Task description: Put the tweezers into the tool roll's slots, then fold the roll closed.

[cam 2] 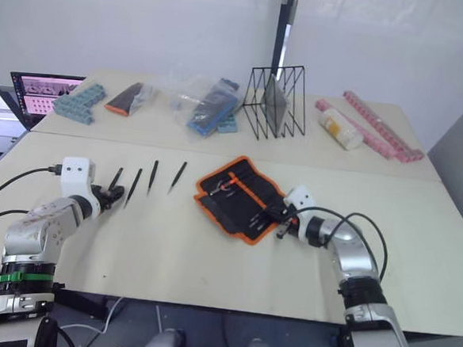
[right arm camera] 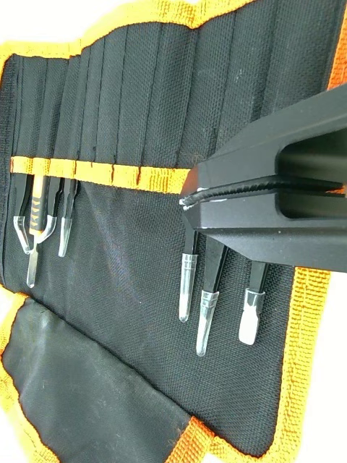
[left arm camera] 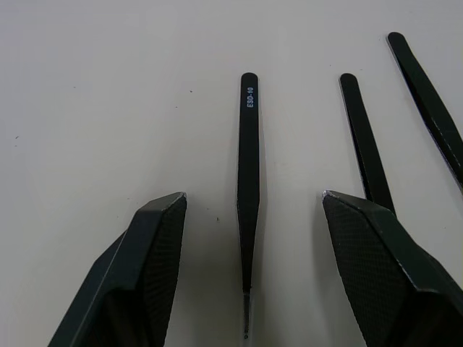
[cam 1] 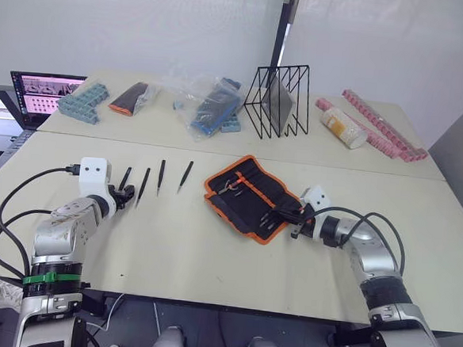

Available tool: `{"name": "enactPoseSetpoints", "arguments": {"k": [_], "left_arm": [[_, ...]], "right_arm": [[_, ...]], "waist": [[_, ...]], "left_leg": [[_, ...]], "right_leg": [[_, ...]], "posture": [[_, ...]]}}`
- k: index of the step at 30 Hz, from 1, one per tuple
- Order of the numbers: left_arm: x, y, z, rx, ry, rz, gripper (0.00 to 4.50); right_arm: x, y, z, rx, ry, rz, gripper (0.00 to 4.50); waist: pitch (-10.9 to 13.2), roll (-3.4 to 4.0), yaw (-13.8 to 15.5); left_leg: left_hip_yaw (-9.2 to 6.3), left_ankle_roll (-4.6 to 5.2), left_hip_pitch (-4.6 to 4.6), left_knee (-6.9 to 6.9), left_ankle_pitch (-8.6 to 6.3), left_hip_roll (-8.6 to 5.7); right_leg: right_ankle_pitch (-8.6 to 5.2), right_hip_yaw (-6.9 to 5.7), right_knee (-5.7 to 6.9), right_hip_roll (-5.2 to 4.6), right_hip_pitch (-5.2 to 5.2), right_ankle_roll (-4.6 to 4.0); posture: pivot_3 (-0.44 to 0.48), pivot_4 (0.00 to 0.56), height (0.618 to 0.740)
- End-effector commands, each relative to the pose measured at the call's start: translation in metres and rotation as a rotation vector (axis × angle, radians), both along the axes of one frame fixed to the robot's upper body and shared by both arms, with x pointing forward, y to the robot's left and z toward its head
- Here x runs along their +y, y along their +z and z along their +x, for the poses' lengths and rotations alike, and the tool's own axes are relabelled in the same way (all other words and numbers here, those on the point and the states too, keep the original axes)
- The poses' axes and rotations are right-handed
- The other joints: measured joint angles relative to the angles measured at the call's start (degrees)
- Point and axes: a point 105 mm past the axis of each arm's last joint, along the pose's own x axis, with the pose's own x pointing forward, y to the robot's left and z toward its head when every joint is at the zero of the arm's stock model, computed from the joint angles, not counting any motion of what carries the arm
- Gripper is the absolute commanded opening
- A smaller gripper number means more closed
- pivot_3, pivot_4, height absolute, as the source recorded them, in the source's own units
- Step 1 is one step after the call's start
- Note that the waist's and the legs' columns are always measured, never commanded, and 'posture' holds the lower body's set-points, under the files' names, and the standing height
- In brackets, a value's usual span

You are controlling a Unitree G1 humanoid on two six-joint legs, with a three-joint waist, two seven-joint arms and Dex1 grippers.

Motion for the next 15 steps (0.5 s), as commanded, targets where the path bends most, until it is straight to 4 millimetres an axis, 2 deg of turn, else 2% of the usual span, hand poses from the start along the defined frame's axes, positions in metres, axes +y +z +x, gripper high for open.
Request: {"name": "enactPoseSetpoints", "arguments": {"k": [1,3,7,9,10,15], "left_arm": [[0.001,-0.007,-0.001,0.045,0.012,-0.035,2.95],[0.002,-0.01,-0.003,0.057,0.029,-0.07,2.46],[0.001,-0.014,-0.004,0.072,0.021,-0.087,1.07],[0.001,-0.013,-0.004,0.066,0.015,-0.078,0.52],[0.001,-0.012,-0.003,0.06,0.012,-0.074,0.07],[-0.002,-0.002,0.002,-0.004,-0.013,-0.043,0.02]], "right_arm": [[-0.003,-0.018,-0.004,0.061,-0.006,-0.047,0.0],[-0.003,-0.018,-0.004,0.061,-0.009,-0.047,0.0],[-0.003,-0.02,-0.005,0.062,-0.012,-0.046,0.0],[-0.003,-0.02,-0.006,0.063,-0.012,-0.045,0.0],[-0.002,-0.02,-0.006,0.063,-0.013,-0.044,0.0],[-0.003,-0.02,-0.005,0.061,-0.017,-0.046,0.0]], "waist": [[0.0,0.0,0.0],[0.0,0.0,0.0],[0.0,0.0,0.0],[0.0,0.0,0.0],[0.0,0.0,0.1],[0.0,0.01,0.2]], "left_leg": [[0.0,0.0,0.0,0.0,0.0,0.0],[0.0,0.0,0.0,0.0,0.0,0.0],[0.01,0.0,0.0,0.01,0.0,0.0],[0.0,0.0,0.0,0.01,0.0,0.0],[0.01,0.0,0.0,0.01,0.0,-0.01],[0.01,0.0,0.01,0.02,0.0,-0.01]], "right_leg": [[0.0,0.0,0.0,0.0,0.0,0.0],[0.0,0.0,0.0,0.0,0.0,0.0],[0.0,0.0,0.01,0.0,0.01,0.0],[0.0,0.0,0.01,0.0,0.01,0.0],[0.0,0.0,0.0,-0.01,0.02,0.0],[0.0,0.0,0.0,-0.01,0.03,0.0]], "posture": [[0.0,0.15,0.735],[0.0,0.15,0.735],[0.0,0.15,0.735],[0.0,0.15,0.735],[0.0,0.15,0.735],[0.0,0.15,0.735]]}}
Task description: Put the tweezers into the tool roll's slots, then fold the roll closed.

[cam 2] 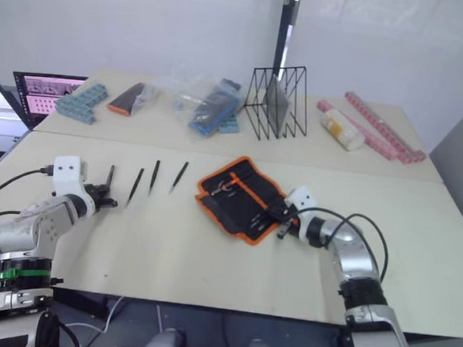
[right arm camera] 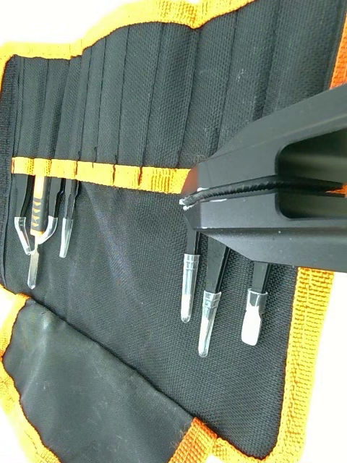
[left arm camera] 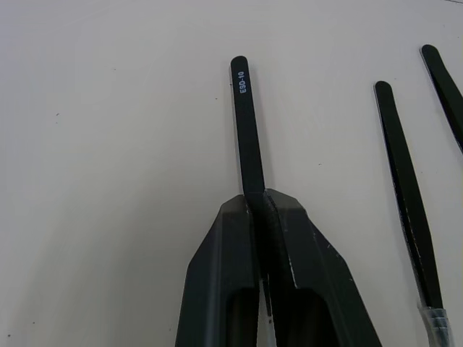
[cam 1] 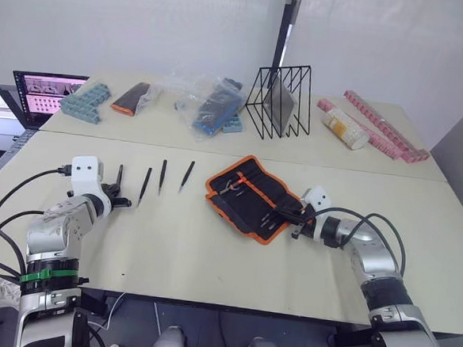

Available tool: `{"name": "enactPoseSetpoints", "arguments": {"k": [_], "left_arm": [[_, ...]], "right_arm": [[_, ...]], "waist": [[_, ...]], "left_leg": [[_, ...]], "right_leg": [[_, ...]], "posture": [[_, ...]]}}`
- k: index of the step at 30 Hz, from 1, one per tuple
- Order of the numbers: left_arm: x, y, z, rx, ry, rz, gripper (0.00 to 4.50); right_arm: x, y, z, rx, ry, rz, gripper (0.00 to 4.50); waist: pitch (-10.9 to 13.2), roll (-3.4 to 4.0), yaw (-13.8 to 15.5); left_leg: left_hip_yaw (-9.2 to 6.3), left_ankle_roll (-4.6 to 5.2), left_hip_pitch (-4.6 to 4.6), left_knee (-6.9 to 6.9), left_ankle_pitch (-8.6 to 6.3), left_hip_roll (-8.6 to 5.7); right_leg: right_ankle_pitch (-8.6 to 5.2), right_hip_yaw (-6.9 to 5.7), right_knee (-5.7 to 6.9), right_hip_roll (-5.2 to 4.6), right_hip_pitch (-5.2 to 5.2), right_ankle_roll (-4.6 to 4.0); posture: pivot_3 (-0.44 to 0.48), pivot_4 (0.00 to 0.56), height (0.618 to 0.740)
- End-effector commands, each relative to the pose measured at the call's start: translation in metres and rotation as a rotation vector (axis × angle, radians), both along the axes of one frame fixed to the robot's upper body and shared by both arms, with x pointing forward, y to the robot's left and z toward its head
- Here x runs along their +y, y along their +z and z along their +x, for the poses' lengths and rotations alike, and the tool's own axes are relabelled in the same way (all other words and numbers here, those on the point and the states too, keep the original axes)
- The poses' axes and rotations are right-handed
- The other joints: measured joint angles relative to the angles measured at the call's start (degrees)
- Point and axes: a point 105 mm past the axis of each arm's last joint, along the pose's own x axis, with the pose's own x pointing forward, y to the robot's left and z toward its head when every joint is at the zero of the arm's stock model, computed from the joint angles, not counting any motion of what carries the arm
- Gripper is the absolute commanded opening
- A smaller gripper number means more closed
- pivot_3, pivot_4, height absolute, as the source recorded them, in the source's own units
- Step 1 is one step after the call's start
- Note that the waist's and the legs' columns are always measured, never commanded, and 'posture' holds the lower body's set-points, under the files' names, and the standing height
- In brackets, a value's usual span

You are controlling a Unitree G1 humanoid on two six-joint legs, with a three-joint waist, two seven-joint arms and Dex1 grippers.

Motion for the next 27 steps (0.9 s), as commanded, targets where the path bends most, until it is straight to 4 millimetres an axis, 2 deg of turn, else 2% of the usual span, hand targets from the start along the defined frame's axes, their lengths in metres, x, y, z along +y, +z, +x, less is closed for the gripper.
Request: {"name": "enactPoseSetpoints", "arguments": {"k": [1,8,12,15,20,24,27], "left_arm": [[-0.009,0.002,0.004,-0.028,-0.041,0.009,0.02],[-0.005,0.033,0.007,-0.162,-0.041,0.046,0.02],[-0.024,0.063,0.012,-0.263,-0.143,0.059,0.02],[-0.057,0.082,0.011,-0.304,-0.315,0.049,0.02],[-0.116,0.085,-0.008,-0.233,-0.668,0.085,0.02],[-0.138,0.084,-0.019,-0.156,-0.809,0.09,0.02],[-0.157,0.084,-0.021,-0.098,-0.876,0.095,0.02]], "right_arm": [[-0.003,-0.018,-0.004,0.06,-0.009,-0.046,0.0],[-0.005,-0.012,-0.001,0.042,-0.026,-0.026,0.0],[-0.008,-0.008,0.002,0.029,-0.04,-0.019,0.0],[-0.01,-0.01,0.001,0.028,-0.045,-0.036,0.0],[-0.01,-0.009,0.001,0.019,-0.059,-0.014,0.0],[-0.011,0.003,0.004,-0.001,-0.085,0.051,0.0],[-0.012,0.004,0.004,0.0,-0.096,0.063,0.0]], "waist": [[0.0,0.0,0.1],[0.0,-0.01,0.0],[0.0,-0.02,0.1],[0.0,-0.03,0.3],[0.0,-0.01,0.0],[0.0,-0.01,0.0],[0.1,-0.02,0.2]], "left_leg": [[0.0,0.0,0.0,0.0,0.0,0.0],[0.0,0.0,-0.04,0.01,0.0,0.01],[-0.01,0.0,-0.07,0.01,0.0,0.01],[-0.01,-0.01,-0.11,0.03,0.0,0.0],[0.0,-0.01,-0.09,-0.02,0.0,-0.01],[0.0,0.0,-0.12,-0.02,0.0,0.0],[-0.02,0.0,-0.17,0.01,0.0,-0.01]], "right_leg": [[0.0,0.0,0.0,0.0,0.0,0.0],[0.0,0.0,-0.01,0.01,-0.02,0.0],[0.0,0.0,-0.02,0.0,-0.04,0.0],[0.0,-0.01,-0.04,0.0,-0.04,0.0],[0.0,0.0,-0.04,0.01,-0.04,0.0],[0.0,0.0,-0.05,0.01,-0.07,0.0],[0.0,0.0,-0.05,0.01,-0.1,0.01]], "posture": [[0.0,0.15,0.735],[0.0,0.15,0.735],[0.0,0.15,0.735],[0.0,0.15,0.735],[0.0,0.15,0.735],[0.0,0.15,0.735],[0.0,0.15,0.735]]}}
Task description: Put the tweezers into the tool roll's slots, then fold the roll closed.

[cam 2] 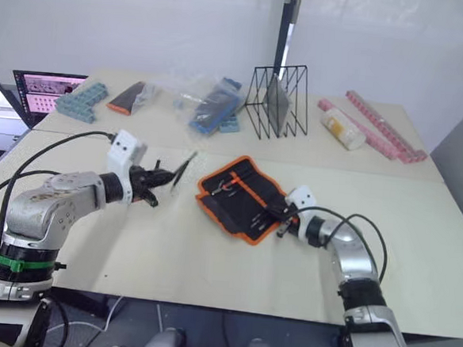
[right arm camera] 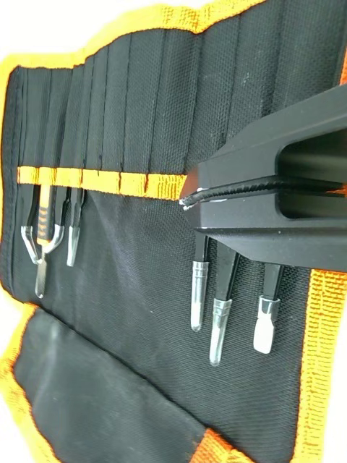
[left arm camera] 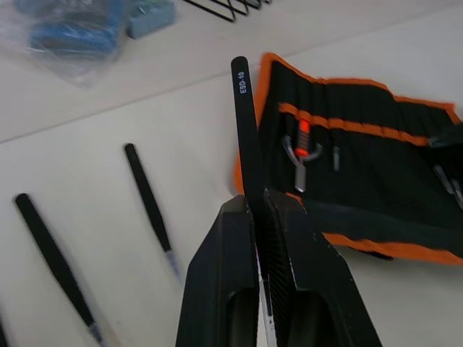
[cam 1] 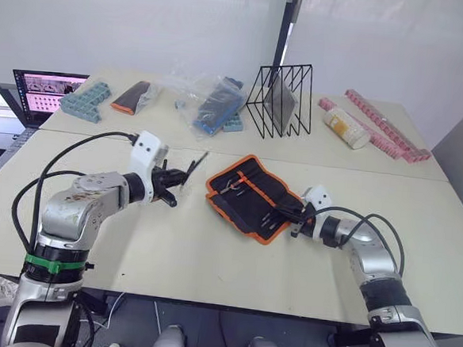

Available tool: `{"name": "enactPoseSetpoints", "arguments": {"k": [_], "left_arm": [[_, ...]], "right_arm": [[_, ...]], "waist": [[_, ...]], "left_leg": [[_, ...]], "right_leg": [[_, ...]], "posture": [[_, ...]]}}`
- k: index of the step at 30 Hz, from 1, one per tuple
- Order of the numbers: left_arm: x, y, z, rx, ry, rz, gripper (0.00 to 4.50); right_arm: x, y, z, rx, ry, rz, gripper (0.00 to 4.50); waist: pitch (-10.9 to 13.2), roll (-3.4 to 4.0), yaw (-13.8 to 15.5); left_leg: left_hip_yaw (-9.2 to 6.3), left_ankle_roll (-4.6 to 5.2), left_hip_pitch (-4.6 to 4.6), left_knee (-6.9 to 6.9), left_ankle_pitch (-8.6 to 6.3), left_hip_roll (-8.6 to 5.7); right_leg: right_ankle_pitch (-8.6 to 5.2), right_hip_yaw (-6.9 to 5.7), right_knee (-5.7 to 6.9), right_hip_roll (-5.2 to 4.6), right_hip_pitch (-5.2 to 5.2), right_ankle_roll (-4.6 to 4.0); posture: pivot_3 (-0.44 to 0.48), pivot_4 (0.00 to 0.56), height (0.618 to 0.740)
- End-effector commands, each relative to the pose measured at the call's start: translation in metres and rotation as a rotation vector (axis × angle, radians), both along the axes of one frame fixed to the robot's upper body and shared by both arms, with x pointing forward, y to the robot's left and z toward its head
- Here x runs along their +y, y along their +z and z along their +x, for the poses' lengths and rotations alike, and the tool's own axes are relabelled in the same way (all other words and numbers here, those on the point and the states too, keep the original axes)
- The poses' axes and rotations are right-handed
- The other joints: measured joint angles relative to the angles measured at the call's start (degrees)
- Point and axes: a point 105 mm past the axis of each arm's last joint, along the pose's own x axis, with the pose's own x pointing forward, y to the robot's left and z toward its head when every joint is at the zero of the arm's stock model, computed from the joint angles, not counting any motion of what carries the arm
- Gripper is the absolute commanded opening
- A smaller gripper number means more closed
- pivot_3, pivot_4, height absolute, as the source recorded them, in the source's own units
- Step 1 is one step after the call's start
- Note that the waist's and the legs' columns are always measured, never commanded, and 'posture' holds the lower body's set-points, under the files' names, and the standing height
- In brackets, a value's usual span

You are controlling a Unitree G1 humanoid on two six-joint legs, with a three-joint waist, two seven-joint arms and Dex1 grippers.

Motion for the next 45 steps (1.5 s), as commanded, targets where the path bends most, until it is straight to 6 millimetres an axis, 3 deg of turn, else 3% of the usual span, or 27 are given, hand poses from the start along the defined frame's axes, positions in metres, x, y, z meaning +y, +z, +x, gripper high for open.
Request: {"name": "enactPoseSetpoints", "arguments": {"k": [1,5,8,10,17,31,36,45], "left_arm": [[-0.026,0.013,-0.004,0.002,-0.088,0.049,0.02],[-0.046,0.012,0.0,0.015,-0.103,0.117,0.02],[-0.062,0.0,-0.012,0.106,-0.189,0.16,0.02],[-0.066,-0.008,-0.018,0.171,-0.193,0.22,0.02],[-0.074,-0.008,-0.023,0.206,-0.208,0.241,0.02],[-0.091,-0.023,0.012,0.253,-0.185,0.195,0.02],[-0.095,-0.031,0.024,0.189,-0.195,0.304,0.02],[-0.111,-0.033,0.032,0.156,-0.236,0.308,0.02]], "right_arm": [[-0.009,-0.002,0.0,0.013,-0.046,0.0,0.0],[-0.011,-0.008,-0.002,0.026,-0.051,-0.02,0.0],[-0.011,-0.011,-0.004,0.031,-0.054,-0.026,0.0],[-0.011,-0.012,-0.005,0.031,-0.058,-0.026,0.0],[-0.013,-0.016,-0.009,0.032,-0.074,-0.026,0.0],[-0.012,-0.017,-0.011,0.03,-0.088,-0.02,0.0],[-0.013,-0.017,-0.012,0.027,-0.097,-0.02,0.0],[-0.014,-0.018,-0.014,0.027,-0.105,-0.021,0.0]], "waist": [[0.0,-0.01,0.1],[0.0,0.0,0.2],[0.0,0.0,0.1],[0.0,0.0,0.1],[0.0,0.0,0.2],[0.0,0.0,0.9],[0.0,0.0,1.0],[0.0,0.0,1.1]], "left_leg": [[-0.01,0.0,-0.02,0.02,0.0,-0.01],[0.0,0.0,-0.03,0.03,0.0,-0.02],[-0.01,0.01,-0.02,0.02,0.0,-0.02],[-0.01,0.01,-0.02,0.01,-0.01,-0.02],[-0.04,0.01,-0.03,0.01,-0.01,-0.03],[-0.02,0.01,-0.03,0.05,-0.01,-0.04],[-0.02,0.01,-0.03,0.06,-0.01,-0.05],[-0.01,0.02,-0.04,0.07,-0.01,-0.06]], "right_leg": [[0.0,0.0,-0.01,0.0,0.0,0.0],[0.0,0.01,-0.02,0.0,0.0,0.01],[0.0,0.01,-0.01,0.0,0.0,0.01],[0.0,0.01,0.0,0.0,0.0,0.01],[-0.01,0.01,0.0,0.01,0.0,0.01],[-0.01,0.01,-0.02,0.0,0.01,0.01],[0.0,0.01,-0.01,0.01,0.01,0.01],[-0.01,0.02,-0.01,0.0,0.0,0.01]], "posture": [[0.0,0.15,0.735],[0.0,0.15,0.735],[0.0,0.15,0.735],[0.0,0.15,0.735],[0.0,0.15,0.735],[0.0,0.15,0.735],[0.0,0.15,0.735],[0.0,0.15,0.735]]}}
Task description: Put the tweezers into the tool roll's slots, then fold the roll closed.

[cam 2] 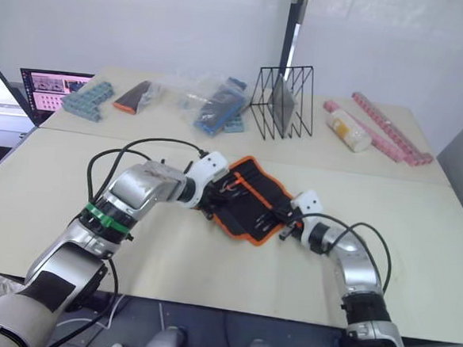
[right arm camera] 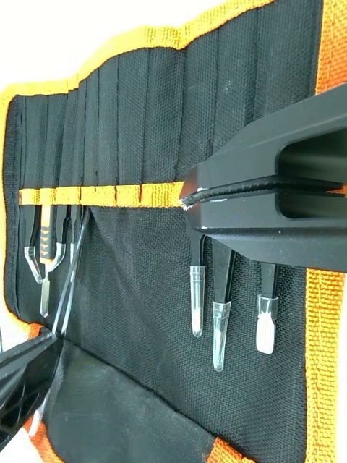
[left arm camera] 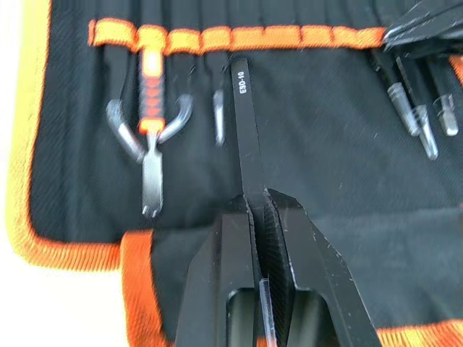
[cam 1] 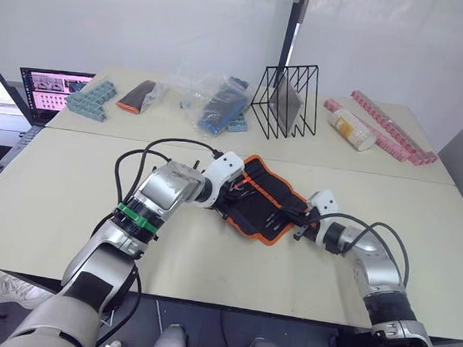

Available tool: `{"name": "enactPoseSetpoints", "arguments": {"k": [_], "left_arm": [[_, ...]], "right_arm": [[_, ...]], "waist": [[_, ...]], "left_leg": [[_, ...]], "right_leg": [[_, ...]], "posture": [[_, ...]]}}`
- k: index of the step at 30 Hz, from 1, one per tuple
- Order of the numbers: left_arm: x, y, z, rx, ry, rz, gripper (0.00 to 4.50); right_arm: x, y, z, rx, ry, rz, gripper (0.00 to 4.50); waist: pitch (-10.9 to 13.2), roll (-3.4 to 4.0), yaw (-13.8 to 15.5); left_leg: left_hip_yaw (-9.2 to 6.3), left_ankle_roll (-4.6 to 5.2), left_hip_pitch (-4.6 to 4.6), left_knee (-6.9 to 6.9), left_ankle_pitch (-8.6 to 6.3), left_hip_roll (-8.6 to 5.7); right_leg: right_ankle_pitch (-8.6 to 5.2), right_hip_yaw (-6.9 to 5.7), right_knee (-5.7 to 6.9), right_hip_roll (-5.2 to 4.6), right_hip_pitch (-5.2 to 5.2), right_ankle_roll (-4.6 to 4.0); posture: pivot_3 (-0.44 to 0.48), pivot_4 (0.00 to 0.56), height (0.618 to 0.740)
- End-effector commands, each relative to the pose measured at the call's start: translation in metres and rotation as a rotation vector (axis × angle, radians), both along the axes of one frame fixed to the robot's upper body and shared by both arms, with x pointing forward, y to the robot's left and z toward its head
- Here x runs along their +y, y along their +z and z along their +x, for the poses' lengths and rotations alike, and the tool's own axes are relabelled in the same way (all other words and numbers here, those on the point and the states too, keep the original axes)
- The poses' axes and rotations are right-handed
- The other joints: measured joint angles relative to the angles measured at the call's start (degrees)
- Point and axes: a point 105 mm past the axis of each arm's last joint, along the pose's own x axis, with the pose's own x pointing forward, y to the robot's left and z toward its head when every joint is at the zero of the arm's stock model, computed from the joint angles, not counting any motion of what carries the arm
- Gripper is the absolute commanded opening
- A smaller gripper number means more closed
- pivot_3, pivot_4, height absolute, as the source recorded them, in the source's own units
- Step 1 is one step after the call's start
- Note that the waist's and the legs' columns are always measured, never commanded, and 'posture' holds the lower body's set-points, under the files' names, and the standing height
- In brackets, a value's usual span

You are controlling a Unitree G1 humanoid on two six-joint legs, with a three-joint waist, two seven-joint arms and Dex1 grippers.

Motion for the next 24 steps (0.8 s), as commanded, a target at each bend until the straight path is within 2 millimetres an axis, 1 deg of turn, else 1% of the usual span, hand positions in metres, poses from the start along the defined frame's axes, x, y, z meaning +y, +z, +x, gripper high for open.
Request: {"name": "enactPoseSetpoints", "arguments": {"k": [1,5,13,14,16,21,24], "left_arm": [[-0.009,0.009,0.004,-0.053,-0.035,0.002,0.02],[-0.013,0.008,0.011,-0.068,-0.032,0.013,0.02],[-0.033,0.006,0.015,-0.072,-0.065,0.001,0.02],[-0.038,0.006,0.015,-0.072,-0.072,-0.026,0.02],[-0.045,0.006,0.02,-0.103,-0.075,-0.053,0.02],[-0.053,0.004,0.031,-0.208,-0.093,-0.052,0.02],[-0.06,0.0,0.031,-0.227,-0.118,-0.062,0.02]], "right_arm": [[-0.006,-0.014,-0.005,0.054,-0.022,-0.024,0.0],[-0.008,-0.014,-0.004,0.054,-0.028,-0.027,0.0],[-0.008,-0.013,-0.001,0.054,-0.029,-0.028,0.0],[-0.008,-0.013,-0.001,0.054,-0.03,-0.027,0.0],[-0.007,-0.014,-0.001,0.054,-0.031,-0.027,0.0],[-0.004,-0.015,-0.001,0.053,-0.028,-0.027,0.0],[-0.004,-0.015,-0.002,0.054,-0.029,-0.025,0.0]], "waist": [[0.0,0.0,0.0],[0.0,0.0,0.1],[0.0,0.0,0.1],[0.0,0.0,0.1],[0.0,0.0,0.1],[0.0,0.0,0.1],[0.0,0.0,0.1]], "left_leg": [[0.0,0.0,0.0,0.0,0.0,0.0],[0.0,0.0,0.0,0.01,0.0,-0.01],[0.0,0.01,-0.01,0.01,-0.01,-0.02],[0.0,0.01,-0.01,0.01,-0.01,-0.02],[0.0,0.01,-0.02,0.04,0.0,-0.03],[0.0,0.01,-0.01,0.06,0.0,-0.03],[0.0,0.02,-0.01,0.06,0.0,-0.03]], "right_leg": [[0.0,0.0,0.0,0.0,0.0,0.0],[0.0,0.0,0.0,0.0,0.0,0.0],[0.0,0.0,0.01,0.0,0.0,0.0],[0.0,0.0,0.0,0.0,0.0,0.0],[0.0,0.0,0.0,0.0,0.01,0.0],[0.0,0.0,0.0,0.0,0.01,0.0],[0.0,0.0,0.0,0.0,0.01,0.01]], "posture": [[0.0,0.15,0.735],[0.0,0.15,0.735],[0.0,0.15,0.735],[0.0,0.15,0.735],[0.0,0.15,0.735],[0.0,0.15,0.735],[0.0,0.15,0.735]]}}
